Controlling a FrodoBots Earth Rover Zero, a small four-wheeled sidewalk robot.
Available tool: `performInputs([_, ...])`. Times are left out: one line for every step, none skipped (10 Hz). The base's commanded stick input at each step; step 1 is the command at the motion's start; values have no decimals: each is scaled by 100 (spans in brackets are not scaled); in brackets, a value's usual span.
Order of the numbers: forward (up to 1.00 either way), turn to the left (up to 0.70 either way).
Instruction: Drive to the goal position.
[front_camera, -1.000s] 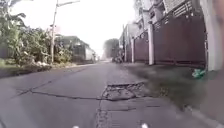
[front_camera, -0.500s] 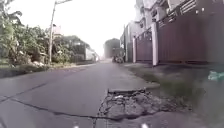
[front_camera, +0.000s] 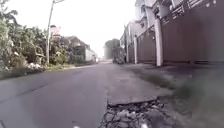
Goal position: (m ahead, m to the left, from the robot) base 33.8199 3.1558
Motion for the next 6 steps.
performInputs([100, 0])
performInputs([100, 0])
performInputs([100, 0])
performInputs([100, 0])
performInputs([100, 0])
performInputs([100, 0])
